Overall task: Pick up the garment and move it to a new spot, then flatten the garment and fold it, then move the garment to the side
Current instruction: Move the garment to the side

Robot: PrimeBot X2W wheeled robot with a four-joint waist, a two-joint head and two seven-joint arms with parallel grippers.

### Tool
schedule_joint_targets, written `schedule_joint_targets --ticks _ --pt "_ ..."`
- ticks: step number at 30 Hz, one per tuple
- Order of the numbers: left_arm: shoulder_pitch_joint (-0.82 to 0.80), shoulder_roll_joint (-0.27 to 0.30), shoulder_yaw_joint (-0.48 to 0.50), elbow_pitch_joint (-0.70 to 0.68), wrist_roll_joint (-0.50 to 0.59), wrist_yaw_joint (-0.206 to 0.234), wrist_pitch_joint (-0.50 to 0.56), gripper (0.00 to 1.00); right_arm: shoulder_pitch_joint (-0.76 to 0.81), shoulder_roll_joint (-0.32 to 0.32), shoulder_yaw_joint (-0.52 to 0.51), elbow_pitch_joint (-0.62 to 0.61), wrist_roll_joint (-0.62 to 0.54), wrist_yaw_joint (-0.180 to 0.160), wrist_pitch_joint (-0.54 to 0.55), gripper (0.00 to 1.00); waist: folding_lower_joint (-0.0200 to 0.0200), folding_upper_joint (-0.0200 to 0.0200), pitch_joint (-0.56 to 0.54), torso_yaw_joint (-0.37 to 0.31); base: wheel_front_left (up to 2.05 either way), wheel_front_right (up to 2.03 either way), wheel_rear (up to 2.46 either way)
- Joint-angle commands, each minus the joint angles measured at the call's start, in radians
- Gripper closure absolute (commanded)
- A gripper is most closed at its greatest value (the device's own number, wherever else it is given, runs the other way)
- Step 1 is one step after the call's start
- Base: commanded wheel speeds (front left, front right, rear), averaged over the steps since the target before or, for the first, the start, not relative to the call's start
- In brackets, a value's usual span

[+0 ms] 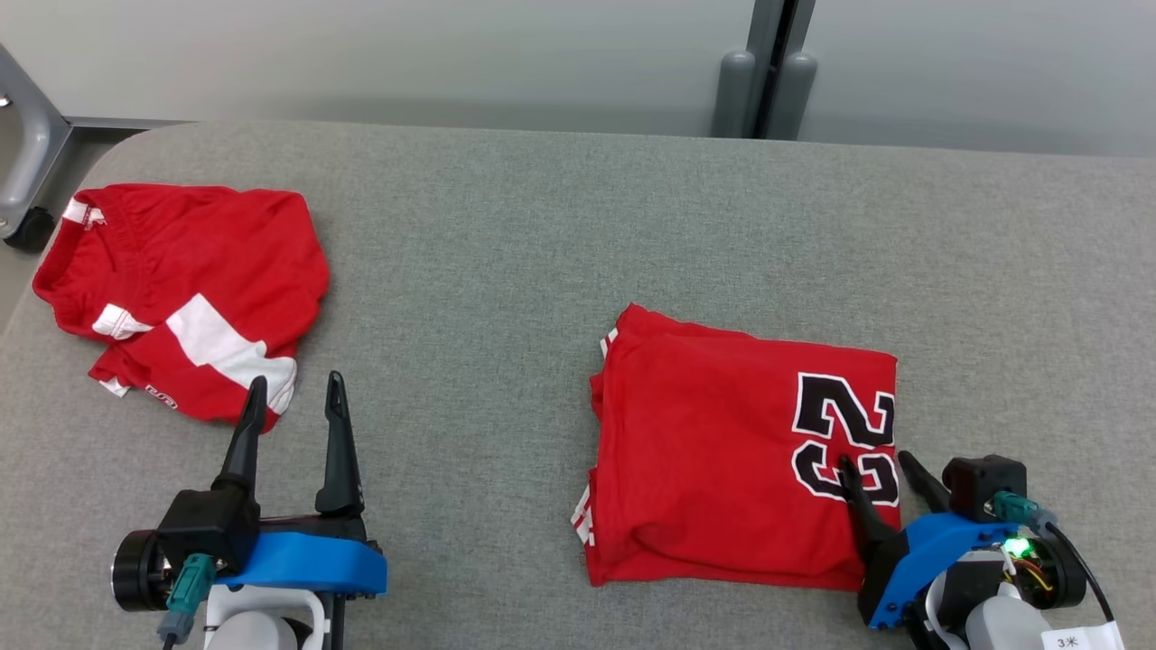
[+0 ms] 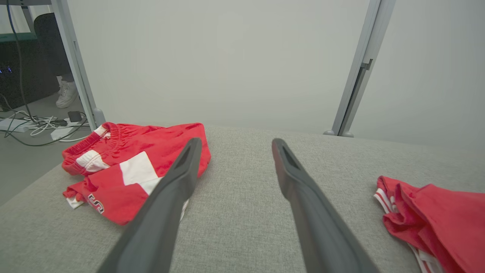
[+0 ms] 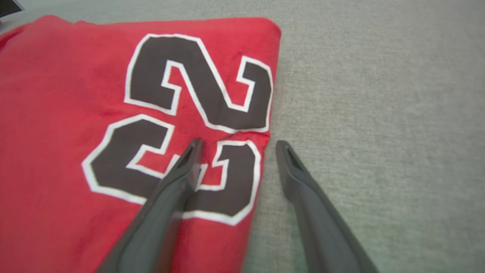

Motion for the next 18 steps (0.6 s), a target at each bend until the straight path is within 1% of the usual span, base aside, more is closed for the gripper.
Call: schedule_joint_targets --ticks 1,3,5,6,7,12,18 --pt "-0.016 -0.001 0.001 0.001 0.005 -0.003 -0.005 0.00 -0.017 -0.002 0.003 0.019 0.006 0.001 -0.001 0.00 -0.0001 0.0000 0.001 0.002 0.00 0.00 0.00" --pt "-0.018 -0.002 0.003 0.003 0.007 -0.006 -0.005 0.00 -0.011 -0.001 0.016 0.050 0.014 0.001 0.000 0.00 -0.0001 0.0000 0.002 0.005 0.00 0.00 0.00" --pt "-0.021 -0.005 0.003 0.003 0.010 -0.008 -0.005 0.00 -0.013 0.000 0.043 0.072 0.046 0.002 -0.008 0.00 -0.0001 0.0000 0.004 0.006 0.00 0.00 0.00" --pt "-0.022 -0.007 0.003 0.003 0.011 -0.007 -0.005 0.00 -0.016 0.003 0.057 0.081 0.064 0.002 -0.010 0.60 -0.0001 0.0000 0.004 0.006 0.00 0.00 0.00" --pt "-0.022 -0.008 0.005 0.003 0.011 -0.006 -0.005 0.00 -0.021 0.004 0.068 0.088 0.070 0.002 -0.011 1.00 -0.0001 0.0000 0.006 0.004 0.00 0.00 0.00" --pt "-0.025 -0.013 0.008 0.005 0.008 -0.009 -0.005 0.00 -0.073 -0.010 0.050 0.082 0.046 0.000 -0.066 1.00 -0.0001 0.0000 0.016 -0.012 0.00 0.00 0.00" --pt "-0.050 -0.017 0.007 -0.010 0.009 -0.014 -0.004 0.00 -0.140 -0.076 0.037 0.060 0.030 0.000 -0.087 1.00 -0.0001 0.0000 0.050 -0.065 0.00 0.00 0.00"
